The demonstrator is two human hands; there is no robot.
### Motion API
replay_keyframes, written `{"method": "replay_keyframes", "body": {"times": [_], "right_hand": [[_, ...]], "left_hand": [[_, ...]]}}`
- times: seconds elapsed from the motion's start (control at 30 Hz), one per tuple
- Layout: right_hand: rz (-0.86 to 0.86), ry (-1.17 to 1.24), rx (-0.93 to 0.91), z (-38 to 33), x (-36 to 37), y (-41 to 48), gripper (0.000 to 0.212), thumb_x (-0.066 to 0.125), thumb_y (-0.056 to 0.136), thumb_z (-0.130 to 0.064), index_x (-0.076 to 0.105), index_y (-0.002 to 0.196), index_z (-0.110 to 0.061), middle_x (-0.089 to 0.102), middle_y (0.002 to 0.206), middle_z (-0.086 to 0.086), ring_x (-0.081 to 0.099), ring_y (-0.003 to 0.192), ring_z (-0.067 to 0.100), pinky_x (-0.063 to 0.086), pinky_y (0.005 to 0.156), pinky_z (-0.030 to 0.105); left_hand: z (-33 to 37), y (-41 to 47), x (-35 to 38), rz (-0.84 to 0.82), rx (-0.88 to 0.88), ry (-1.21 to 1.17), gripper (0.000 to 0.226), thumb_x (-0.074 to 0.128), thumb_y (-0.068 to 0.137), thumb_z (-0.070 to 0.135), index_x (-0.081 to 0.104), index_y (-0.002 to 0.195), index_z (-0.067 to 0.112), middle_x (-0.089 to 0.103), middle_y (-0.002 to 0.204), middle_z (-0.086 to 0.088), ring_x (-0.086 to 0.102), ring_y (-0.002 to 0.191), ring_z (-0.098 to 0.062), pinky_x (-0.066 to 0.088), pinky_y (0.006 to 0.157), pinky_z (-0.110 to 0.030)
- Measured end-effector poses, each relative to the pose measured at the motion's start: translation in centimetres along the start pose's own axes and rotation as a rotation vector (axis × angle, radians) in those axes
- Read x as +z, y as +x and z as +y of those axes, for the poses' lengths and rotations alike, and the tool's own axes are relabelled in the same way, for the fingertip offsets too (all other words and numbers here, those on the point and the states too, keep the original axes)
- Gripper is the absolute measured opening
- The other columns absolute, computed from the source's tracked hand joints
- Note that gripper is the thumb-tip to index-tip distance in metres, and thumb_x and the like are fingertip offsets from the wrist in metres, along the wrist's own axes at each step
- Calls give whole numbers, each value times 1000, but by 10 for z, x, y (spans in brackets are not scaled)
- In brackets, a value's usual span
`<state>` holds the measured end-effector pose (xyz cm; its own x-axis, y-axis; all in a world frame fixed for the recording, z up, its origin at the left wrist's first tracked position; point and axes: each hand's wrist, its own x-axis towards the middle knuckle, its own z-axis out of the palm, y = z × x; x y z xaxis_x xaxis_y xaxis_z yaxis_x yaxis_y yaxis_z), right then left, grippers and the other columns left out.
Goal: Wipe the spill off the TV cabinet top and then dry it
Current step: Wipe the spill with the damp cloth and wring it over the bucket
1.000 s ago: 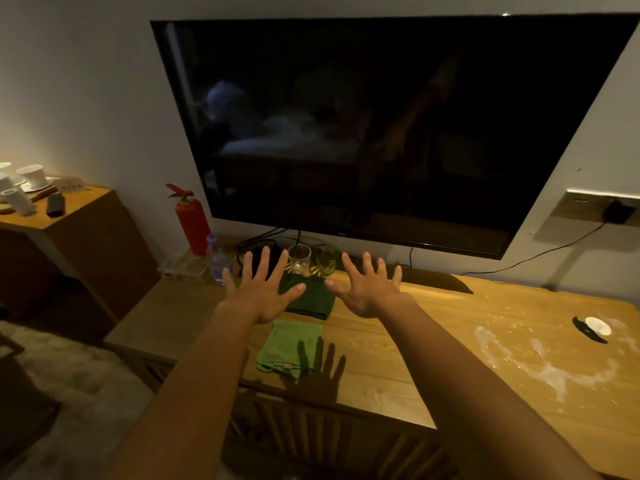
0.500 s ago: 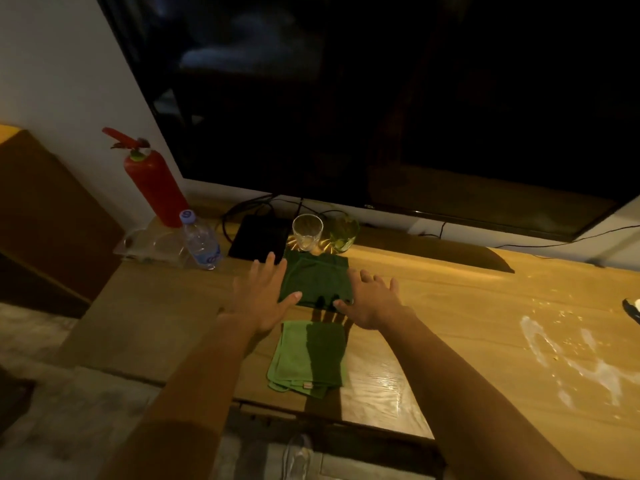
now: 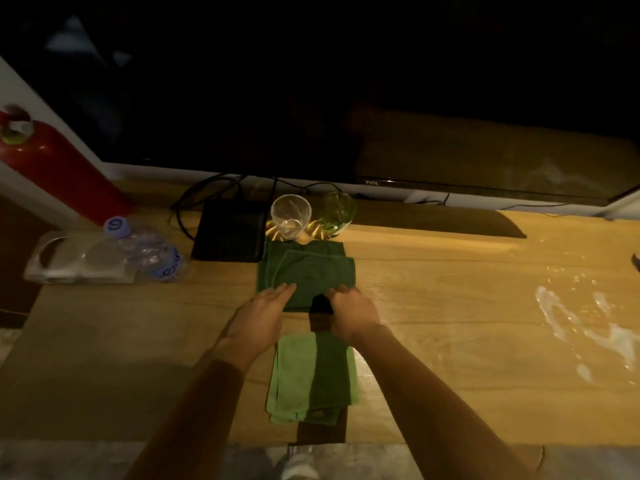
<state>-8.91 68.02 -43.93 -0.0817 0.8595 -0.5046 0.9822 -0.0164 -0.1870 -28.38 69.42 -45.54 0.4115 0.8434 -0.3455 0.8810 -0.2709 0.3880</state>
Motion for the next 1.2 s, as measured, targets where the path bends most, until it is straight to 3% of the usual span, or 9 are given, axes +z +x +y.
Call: {"method": "replay_keyframes", "body": {"times": [0.13,0.27,0.53,0.7,0.83,0.9,1.03,1.2], "right_hand": [[9,-7,24,4,16,7,54,67,82,-9,48,133,-15,53,126,11,51,115,34,47,92,43],[82,-88,3,3,23,13,44,59,87,-6,48,130,-10,55,121,14,54,110,37,46,85,43],[86,-130,-36,4,23,10,32,55,90,-5,52,122,-1,60,118,20,58,106,39,46,86,45],[8,-105,-7,20,6,1,36,58,92,-10,48,126,-9,65,111,14,62,100,33,47,82,40],[43,-9,-7,42,-19,-10,35,59,91,-12,48,124,-13,62,105,10,60,95,27,51,77,36],[93,48,-15,54,-35,-18,35,60,88,-10,52,122,-14,60,106,9,57,92,24,45,72,32],[151,99,-36,79,-63,-42,42,64,85,-12,55,125,-15,59,115,10,58,104,29,50,86,39],[259,154,0,112,-80,-88,37,62,86,-10,55,122,-17,60,115,9,57,103,27,50,85,36]], "left_hand": [[-18,15,19,22,1,54,65,55,93,9,30,151,22,29,159,0,31,142,-21,34,114,-38],[-28,21,32,66,6,87,54,60,93,18,43,144,20,41,152,-1,42,133,-23,42,107,-40],[-32,23,41,5,17,223,61,68,78,-1,55,135,16,54,140,-8,54,120,-24,49,99,-38],[-25,29,13,25,-49,80,31,54,96,18,58,126,23,65,104,-5,63,85,-16,55,73,-31],[-3,30,-16,82,-8,-31,22,49,99,23,59,119,23,63,94,1,57,75,-8,45,61,-25],[13,26,-30,107,18,-74,21,48,100,23,58,118,23,61,93,4,55,75,-7,44,60,-26],[52,21,-56,90,62,-128,15,47,100,25,57,111,27,61,95,3,56,80,-10,52,71,-36],[112,16,-79,129,137,-146,15,49,98,26,57,110,28,58,97,6,57,86,-9,55,78,-37]]}}
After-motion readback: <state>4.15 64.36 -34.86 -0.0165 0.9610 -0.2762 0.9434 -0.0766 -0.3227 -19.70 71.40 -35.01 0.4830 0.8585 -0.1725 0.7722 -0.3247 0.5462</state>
